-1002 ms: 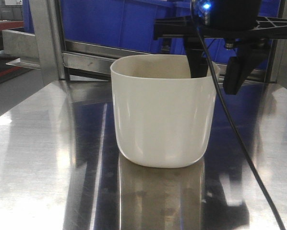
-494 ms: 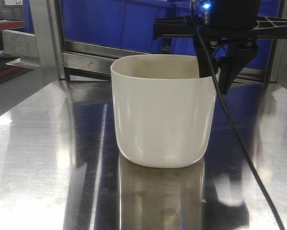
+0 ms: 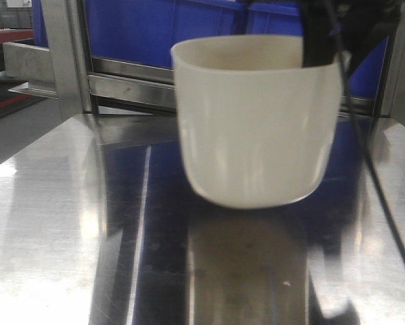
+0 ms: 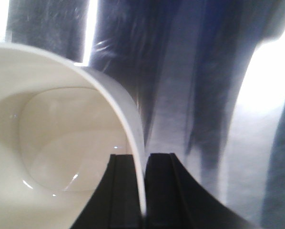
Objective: Move white bin to right shelf second layer
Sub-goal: 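Close the right gripper on the bin rim and lift it, then hold the lifted bin in the right gripper and back away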
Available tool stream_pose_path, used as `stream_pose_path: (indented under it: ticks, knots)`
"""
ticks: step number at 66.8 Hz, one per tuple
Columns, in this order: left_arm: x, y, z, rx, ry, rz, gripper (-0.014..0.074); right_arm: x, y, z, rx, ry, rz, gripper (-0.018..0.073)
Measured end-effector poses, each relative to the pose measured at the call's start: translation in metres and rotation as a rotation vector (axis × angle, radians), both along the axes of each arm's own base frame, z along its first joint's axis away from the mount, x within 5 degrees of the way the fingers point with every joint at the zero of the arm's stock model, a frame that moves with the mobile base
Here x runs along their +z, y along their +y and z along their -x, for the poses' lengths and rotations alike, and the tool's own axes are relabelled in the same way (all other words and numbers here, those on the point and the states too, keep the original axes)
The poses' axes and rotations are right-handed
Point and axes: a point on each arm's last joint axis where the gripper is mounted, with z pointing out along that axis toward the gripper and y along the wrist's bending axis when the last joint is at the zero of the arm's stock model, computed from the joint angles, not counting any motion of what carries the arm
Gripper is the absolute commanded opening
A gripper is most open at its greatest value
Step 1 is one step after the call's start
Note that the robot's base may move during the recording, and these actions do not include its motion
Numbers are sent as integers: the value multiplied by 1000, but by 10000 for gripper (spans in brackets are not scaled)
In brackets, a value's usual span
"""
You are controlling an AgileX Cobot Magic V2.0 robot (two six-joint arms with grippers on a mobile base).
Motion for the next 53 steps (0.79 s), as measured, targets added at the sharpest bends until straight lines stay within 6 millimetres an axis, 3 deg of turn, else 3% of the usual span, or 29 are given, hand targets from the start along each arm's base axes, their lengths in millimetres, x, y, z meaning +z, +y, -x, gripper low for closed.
stream_pose_path:
  ticks: [17,28,45,53]
  knots:
    - [0,0,0,0,0,0,85,21,-57,4,-47,-41,-22,48]
    - [0,0,0,0,0,0,85,12,-98,19,-87,-28,-43,48]
    - [0,0,0,0,0,0,85,-2,-157,66,-234,-115,-25,48]
    - [0,0,0,0,0,0,85,-8,-167,92,-275,-173,-19,48]
